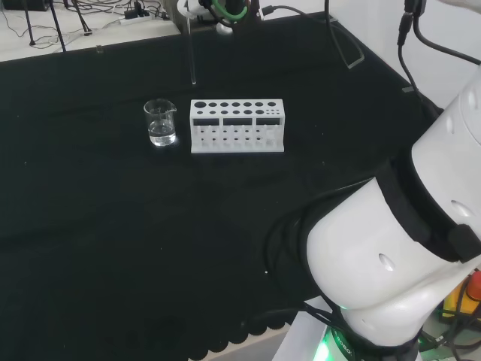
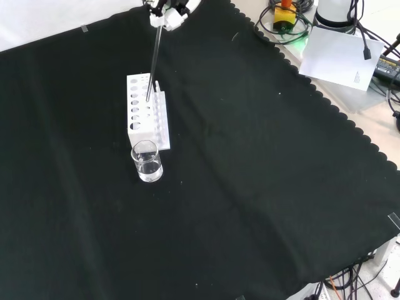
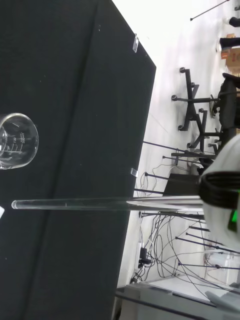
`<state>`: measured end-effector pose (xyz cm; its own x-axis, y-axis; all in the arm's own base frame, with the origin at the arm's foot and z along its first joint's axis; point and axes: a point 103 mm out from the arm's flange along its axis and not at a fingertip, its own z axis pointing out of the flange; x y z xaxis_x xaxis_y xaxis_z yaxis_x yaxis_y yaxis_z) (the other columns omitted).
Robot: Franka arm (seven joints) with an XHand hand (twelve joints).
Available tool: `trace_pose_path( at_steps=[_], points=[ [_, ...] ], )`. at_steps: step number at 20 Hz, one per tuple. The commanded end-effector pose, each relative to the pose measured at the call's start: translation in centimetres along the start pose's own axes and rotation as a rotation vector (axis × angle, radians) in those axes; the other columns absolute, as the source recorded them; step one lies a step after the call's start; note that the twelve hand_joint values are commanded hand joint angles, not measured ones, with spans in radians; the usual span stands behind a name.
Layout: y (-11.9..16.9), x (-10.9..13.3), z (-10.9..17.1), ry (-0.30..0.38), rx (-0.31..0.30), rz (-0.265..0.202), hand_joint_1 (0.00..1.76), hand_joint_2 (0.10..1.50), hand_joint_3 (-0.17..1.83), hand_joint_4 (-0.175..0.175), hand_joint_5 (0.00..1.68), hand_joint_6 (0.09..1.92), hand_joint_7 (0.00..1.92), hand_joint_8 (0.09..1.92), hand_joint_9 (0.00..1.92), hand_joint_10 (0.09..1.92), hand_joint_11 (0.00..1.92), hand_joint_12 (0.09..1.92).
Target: Stir in the beaker to the left of the white test tube rack with the glass rod.
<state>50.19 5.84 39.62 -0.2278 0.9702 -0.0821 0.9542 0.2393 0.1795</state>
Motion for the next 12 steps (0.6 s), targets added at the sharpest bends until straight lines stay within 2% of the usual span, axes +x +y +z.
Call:
trace_pose_path(
  at_steps=[1, 12],
  points=[
    [-0.1, 0.1, -0.5, 0.013, -0.007, -0.001, 1.31, 0.87, 0.34, -0.175, 1.15, 0.49, 1.19, 1.01, 1.58, 0.94, 1.4, 1.11],
    [0.9, 1.1, -0.1, 0.056, -0.002, -0.021, 1.31, 0.88, 0.34, -0.175, 1.15, 0.48, 1.19, 1.0, 1.58, 0.94, 1.4, 1.11]
  ],
)
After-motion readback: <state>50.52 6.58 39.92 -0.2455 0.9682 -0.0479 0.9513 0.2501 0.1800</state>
